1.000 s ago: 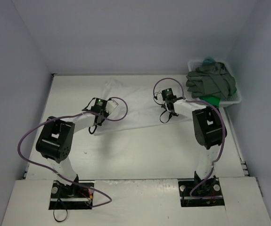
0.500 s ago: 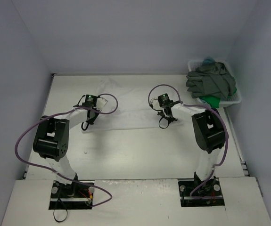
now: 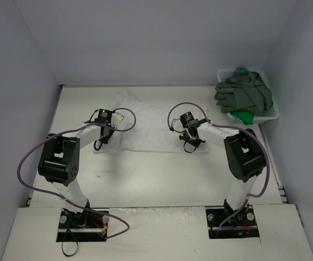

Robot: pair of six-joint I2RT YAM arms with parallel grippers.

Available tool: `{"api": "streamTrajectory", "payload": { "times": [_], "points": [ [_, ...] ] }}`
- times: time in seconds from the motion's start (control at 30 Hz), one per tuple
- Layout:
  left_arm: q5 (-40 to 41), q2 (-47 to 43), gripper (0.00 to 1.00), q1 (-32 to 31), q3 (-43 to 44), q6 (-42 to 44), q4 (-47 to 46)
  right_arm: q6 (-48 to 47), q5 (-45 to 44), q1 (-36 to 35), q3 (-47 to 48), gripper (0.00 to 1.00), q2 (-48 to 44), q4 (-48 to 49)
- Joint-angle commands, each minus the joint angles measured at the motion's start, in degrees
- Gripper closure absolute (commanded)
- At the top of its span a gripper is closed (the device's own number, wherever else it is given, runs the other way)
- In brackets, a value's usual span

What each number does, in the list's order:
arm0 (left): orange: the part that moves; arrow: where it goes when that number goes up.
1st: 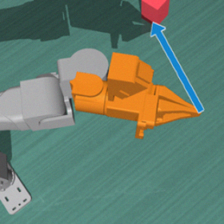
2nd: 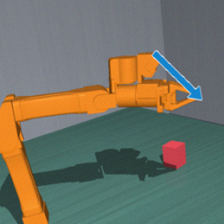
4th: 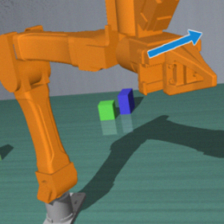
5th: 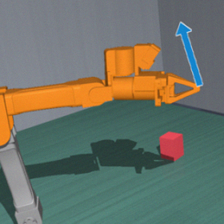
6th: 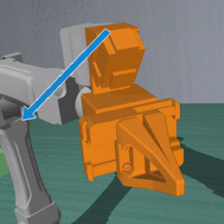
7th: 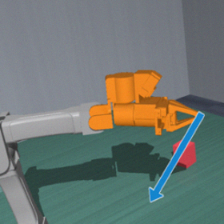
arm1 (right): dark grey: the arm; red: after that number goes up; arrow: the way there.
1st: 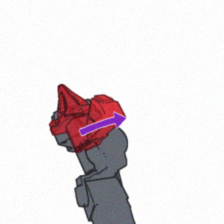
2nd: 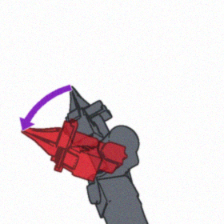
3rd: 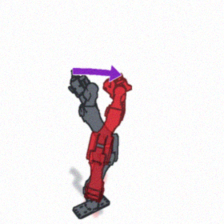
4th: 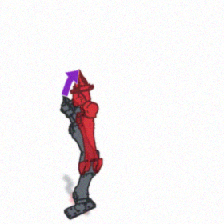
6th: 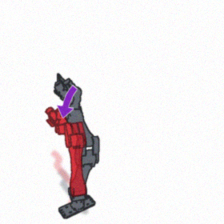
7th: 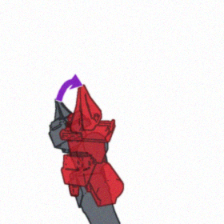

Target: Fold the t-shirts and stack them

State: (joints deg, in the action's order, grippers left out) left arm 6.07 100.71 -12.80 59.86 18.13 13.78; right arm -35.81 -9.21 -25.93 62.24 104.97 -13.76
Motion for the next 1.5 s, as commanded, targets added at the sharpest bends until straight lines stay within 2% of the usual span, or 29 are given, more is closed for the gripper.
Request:
{"api": "streamTrajectory", "payload": {
  "times": [0.0, 0.27, 0.77, 1.27, 1.4, 1.47],
  "points": [
    [0.6, -2.4, 0.79, 0.0, 3.0, -0.9, 0.5, 1.4, 2.4, -0.3, 0.3, 0.77, -2.7, -4.0],
    [1.3, -3.0, 0.79, 0.0, 2.3, -0.3, 0.3, 0.9, 0.9, -0.3, 3.6, 0.75, -4.6, -3.8],
    [1.1, -3.6, 0.79, 0.0, 2.2, -0.2, 0.8, -1.3, 0.2, 4.9, 3.5, 0.76, -1.1, -1.3],
    [1.1, -3.9, 0.78, 0.0, 2.3, 0.2, 1.2, -1.0, 2.2, 5.2, 3.1, 0.73, -0.1, -0.8],
    [1.0, -3.4, 0.79, 0.0, 2.0, 0.2, 1.0, -1.3, 2.2, 5.1, 2.8, 0.78, 0.5, -0.6],
    [1.1, -3.4, 0.78, 0.0, 1.8, 0.2, 1.0, -1.3, 2.0, 5.0, 2.6, 0.87, 0.8, -0.4]
  ]
}}
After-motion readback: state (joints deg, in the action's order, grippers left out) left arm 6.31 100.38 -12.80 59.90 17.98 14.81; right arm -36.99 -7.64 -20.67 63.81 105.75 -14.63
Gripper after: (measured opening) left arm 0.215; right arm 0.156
